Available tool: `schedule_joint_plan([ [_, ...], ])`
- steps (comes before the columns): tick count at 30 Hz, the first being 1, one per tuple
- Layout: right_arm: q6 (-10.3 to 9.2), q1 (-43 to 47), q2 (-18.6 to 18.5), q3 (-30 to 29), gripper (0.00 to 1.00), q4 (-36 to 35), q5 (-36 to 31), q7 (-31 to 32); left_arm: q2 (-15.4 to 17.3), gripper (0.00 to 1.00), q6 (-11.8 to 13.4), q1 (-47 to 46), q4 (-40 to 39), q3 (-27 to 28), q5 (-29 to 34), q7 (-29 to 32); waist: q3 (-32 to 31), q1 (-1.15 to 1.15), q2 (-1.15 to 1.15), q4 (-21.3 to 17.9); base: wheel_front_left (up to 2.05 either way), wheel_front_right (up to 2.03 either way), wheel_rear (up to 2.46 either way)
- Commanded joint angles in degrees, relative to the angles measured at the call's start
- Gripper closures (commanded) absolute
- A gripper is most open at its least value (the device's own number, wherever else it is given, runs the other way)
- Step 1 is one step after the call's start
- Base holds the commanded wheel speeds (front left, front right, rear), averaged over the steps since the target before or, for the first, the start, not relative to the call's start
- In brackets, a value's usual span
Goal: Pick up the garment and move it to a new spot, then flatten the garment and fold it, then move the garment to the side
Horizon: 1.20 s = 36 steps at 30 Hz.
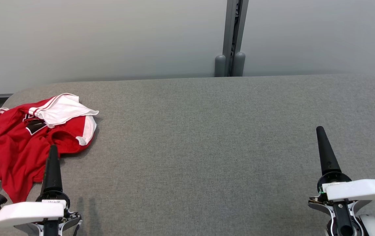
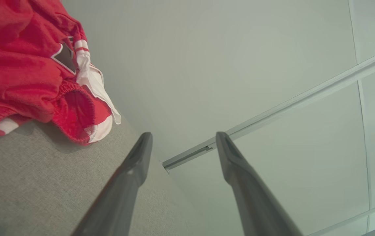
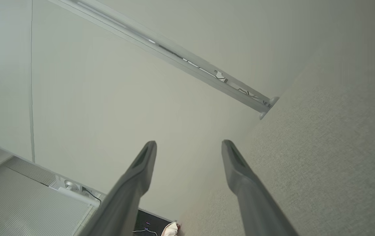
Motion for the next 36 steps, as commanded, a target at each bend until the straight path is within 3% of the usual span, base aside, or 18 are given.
schedule_joint_plan([
  [1,0.25,-0.4,-0.5,-0.4,0.0,-1.3,-2.1,-0.5,0.7,0.0,-0.1,-1.7,-1.0,-0.3,2.1,-0.5,0.0,0.0,0.0,-0.1,0.0,0.0,0.0],
  [22,0.3,0.0,-0.6,-1.1,0.0,-1.2,-31.1,-3.2,0.8,0.0,5.5,-1.6,-0.7,-4.7,32.4,-5.0,0.3,0.0,0.0,-0.2,0.0,0.0,0.0],
  [36,0.32,0.0,-0.7,-1.9,0.0,2.6,-41.7,-4.5,0.9,0.0,7.2,-1.5,1.1,-6.8,43.4,-7.3,0.3,0.0,0.0,-0.3,0.0,0.0,0.0],
])
